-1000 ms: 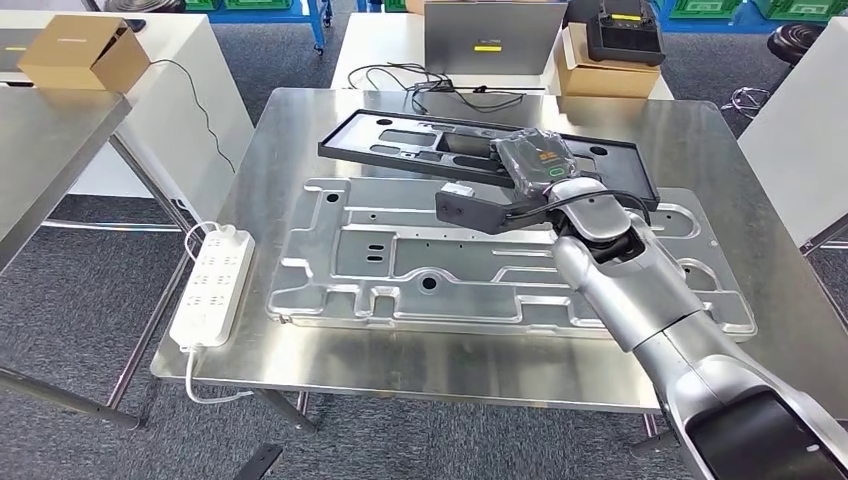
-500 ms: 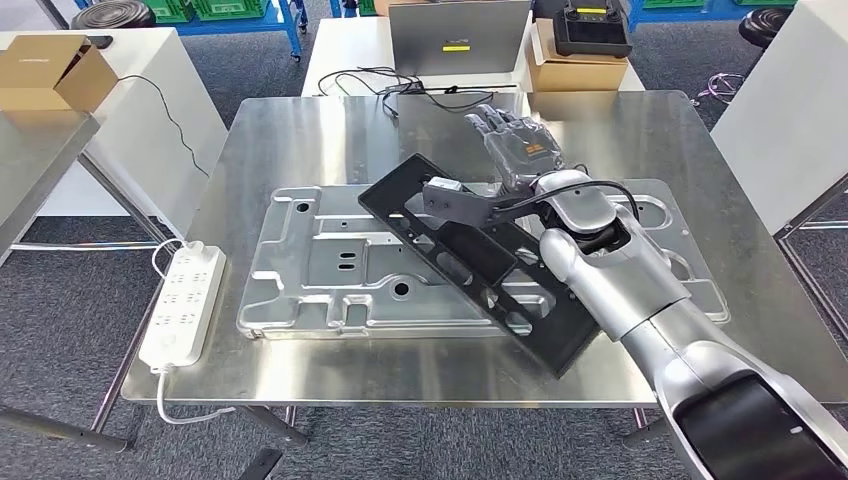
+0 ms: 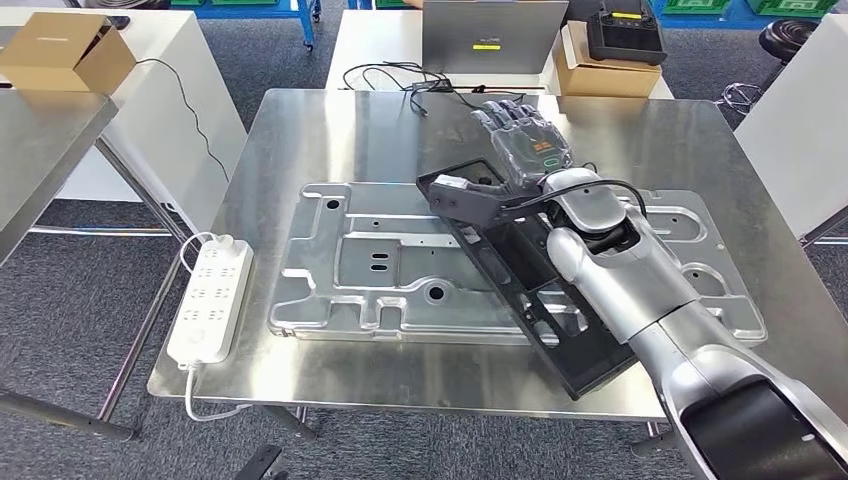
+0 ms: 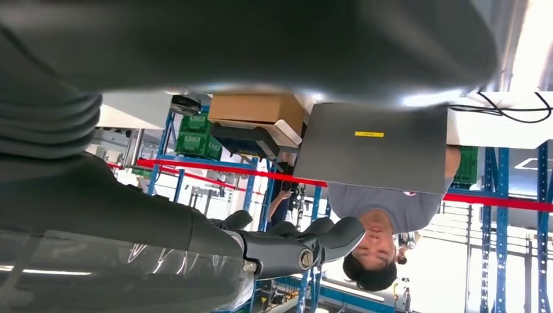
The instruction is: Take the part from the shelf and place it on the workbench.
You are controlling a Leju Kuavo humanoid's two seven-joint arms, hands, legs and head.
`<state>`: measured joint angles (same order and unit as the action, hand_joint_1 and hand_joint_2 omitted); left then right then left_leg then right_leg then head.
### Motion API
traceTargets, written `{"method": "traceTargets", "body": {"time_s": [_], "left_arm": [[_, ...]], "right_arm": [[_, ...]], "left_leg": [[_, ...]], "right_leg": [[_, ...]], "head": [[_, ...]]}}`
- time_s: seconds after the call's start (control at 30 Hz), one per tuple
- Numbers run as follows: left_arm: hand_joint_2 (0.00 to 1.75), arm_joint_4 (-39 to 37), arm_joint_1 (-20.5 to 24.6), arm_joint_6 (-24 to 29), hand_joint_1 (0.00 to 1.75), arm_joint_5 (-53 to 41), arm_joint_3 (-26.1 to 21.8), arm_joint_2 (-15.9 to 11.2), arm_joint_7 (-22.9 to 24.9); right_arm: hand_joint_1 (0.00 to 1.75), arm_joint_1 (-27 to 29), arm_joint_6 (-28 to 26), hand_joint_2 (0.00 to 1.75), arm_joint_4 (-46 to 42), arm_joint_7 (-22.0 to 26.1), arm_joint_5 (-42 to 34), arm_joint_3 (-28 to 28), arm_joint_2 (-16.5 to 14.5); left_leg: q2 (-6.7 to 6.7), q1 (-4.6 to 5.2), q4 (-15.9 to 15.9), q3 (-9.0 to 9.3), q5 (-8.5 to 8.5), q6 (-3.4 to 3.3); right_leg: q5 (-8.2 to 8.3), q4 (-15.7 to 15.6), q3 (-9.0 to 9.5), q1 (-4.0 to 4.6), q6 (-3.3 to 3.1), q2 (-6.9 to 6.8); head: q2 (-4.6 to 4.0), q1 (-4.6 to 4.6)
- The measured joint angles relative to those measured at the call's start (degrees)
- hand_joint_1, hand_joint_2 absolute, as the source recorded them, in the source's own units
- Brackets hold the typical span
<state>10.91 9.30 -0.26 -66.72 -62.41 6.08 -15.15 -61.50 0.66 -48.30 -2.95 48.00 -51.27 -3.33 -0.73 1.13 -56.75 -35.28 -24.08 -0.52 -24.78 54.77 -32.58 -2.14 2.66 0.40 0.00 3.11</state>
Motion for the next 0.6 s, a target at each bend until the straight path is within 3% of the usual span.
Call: {"method": "traceTargets", "body": {"time_s": [0.1,0.17,0.2,0.27,0.3,0.33,0.37,0.4,0.47,0.53,0.6], "left_arm": [[0.0,0.0,0.03,0.0,0.0,0.14,-0.02,-0.02,0.04],[0.0,0.0,0.1,0.01,0.0,0.2,-0.02,-0.02,0.06],[0.0,0.0,0.15,0.01,0.0,0.2,-0.02,-0.02,0.07],[0.0,0.0,0.21,0.01,0.0,0.21,-0.02,-0.02,0.07],[0.0,0.0,0.21,0.01,0.0,0.21,-0.02,-0.02,0.08],[0.0,0.0,0.2,0.0,0.0,0.21,-0.02,-0.02,0.08],[0.0,0.0,0.2,0.0,0.0,0.21,-0.02,-0.02,0.09],[0.0,0.0,0.21,0.0,0.0,0.21,-0.02,-0.02,0.09],[0.0,0.04,0.27,0.01,0.0,0.23,-0.02,-0.13,0.1],[0.0,0.08,0.32,0.01,0.0,0.27,-0.03,-0.25,0.14],[0.0,0.08,0.3,0.0,0.0,0.3,-0.03,-0.3,0.2]], "right_arm": [[0.0,-0.01,-0.03,0.0,0.04,0.02,0.01,0.01,-0.19],[0.0,-0.11,-0.09,0.0,0.08,0.02,0.02,0.04,-0.22],[0.0,-0.16,-0.12,0.0,0.11,0.02,0.02,0.05,-0.22],[0.0,-0.07,-0.15,0.0,0.21,0.02,0.02,0.04,-0.2],[0.0,0.11,-0.15,0.0,0.28,0.01,0.02,0.03,-0.17],[0.0,0.31,-0.15,0.0,0.36,0.01,0.02,0.01,-0.14],[0.0,0.44,-0.15,0.0,0.43,0.0,0.02,0.0,-0.11],[0.0,0.46,-0.15,0.0,0.48,0.0,0.02,-0.01,-0.09],[0.0,0.25,-0.15,0.0,0.5,0.01,0.02,-0.01,-0.1],[0.0,0.14,-0.19,0.0,0.54,0.04,0.02,-0.01,-0.2],[0.0,0.29,-0.24,0.0,0.64,0.07,0.03,-0.05,-0.26]], "left_leg": [[0.05,0.18,0.32,0.19,0.37,-0.83],[0.26,-0.18,1.19,0.56,0.93,-1.51],[0.39,-0.4,1.58,0.69,1.17,-1.81],[0.55,-0.46,1.68,0.62,1.32,-1.95],[0.58,-0.49,1.67,0.56,1.36,-1.93],[0.59,-0.57,1.63,0.5,1.41,-1.86],[0.6,-0.71,1.53,0.43,1.45,-1.76],[0.59,-0.93,1.35,0.34,1.47,-1.59],[0.55,-1.13,0.75,-0.1,1.39,-0.96],[0.43,-0.98,0.21,-0.72,1.59,-0.09],[0.33,-0.96,0.08,-1.21,2.11,0.55]], "right_leg": [[0.19,-0.3,0.17,-0.22,0.93,0.05],[-1.17,0.87,-0.41,-0.07,1.09,0.07],[-2.93,3.29,-1.46,0.1,1.04,0.07],[-7.2,11.44,-4.82,0.35,0.94,0.03],[-8.57,15.27,-6.33,0.38,0.96,0.03],[-8.83,17.27,-7.0,0.37,1.01,0.03],[-7.91,16.85,-6.55,0.33,1.07,0.02],[-6.11,14.14,-5.02,0.25,1.17,-0.02],[-2.68,6.17,-0.72,0.07,1.51,-0.23],[-1.75,2.03,1.37,-0.02,1.68,-0.27],[-1.85,2.06,1.0,0.01,1.39,-0.12]], "head": [[0.0,0.02],[0.0,-0.08],[0.0,-0.26],[0.0,-0.59],[0.0,-0.69],[0.0,-0.73],[0.0,-0.75],[0.0,-0.78],[0.0,-1.03],[0.0,-1.11],[0.0,-0.74]]}}
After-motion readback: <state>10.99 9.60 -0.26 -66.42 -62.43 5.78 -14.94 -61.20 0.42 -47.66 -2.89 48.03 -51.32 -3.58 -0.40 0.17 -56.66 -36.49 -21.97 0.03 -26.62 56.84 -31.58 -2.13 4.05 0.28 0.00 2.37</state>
